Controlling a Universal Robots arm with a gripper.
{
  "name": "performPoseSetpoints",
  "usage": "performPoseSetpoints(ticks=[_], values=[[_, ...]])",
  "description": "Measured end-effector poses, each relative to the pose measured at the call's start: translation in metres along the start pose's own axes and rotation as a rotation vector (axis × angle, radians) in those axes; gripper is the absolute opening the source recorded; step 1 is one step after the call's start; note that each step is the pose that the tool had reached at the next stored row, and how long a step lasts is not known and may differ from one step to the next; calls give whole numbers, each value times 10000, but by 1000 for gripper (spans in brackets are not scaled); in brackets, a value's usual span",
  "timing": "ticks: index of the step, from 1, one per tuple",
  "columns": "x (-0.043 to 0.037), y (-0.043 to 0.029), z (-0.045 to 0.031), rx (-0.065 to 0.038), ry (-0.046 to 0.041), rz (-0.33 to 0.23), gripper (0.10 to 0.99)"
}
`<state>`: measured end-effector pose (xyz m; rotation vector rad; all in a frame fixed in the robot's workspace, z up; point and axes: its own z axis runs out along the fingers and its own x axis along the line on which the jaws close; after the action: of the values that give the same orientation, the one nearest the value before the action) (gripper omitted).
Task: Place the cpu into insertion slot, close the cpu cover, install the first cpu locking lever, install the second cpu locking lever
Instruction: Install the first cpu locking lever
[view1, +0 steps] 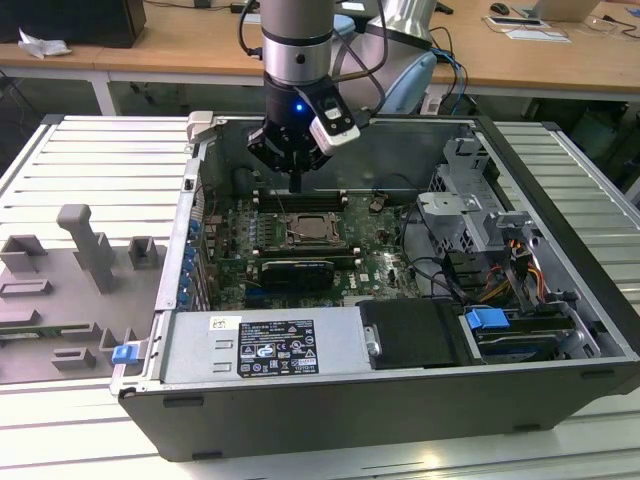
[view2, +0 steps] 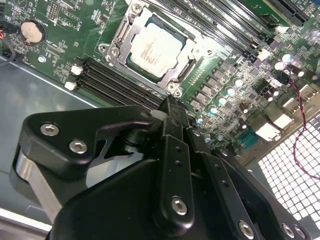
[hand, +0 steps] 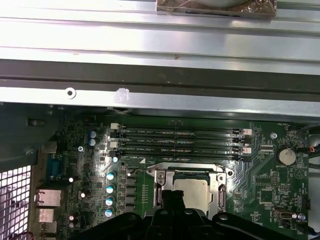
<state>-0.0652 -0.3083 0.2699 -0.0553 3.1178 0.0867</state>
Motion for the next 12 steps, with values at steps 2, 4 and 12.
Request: performPoseSetpoints(ticks=[2, 4, 12], values=[[41, 2, 2, -1, -1, 0, 106], [57, -8, 4, -1, -1, 1, 106], [81, -55, 2, -2, -2, 0, 106]])
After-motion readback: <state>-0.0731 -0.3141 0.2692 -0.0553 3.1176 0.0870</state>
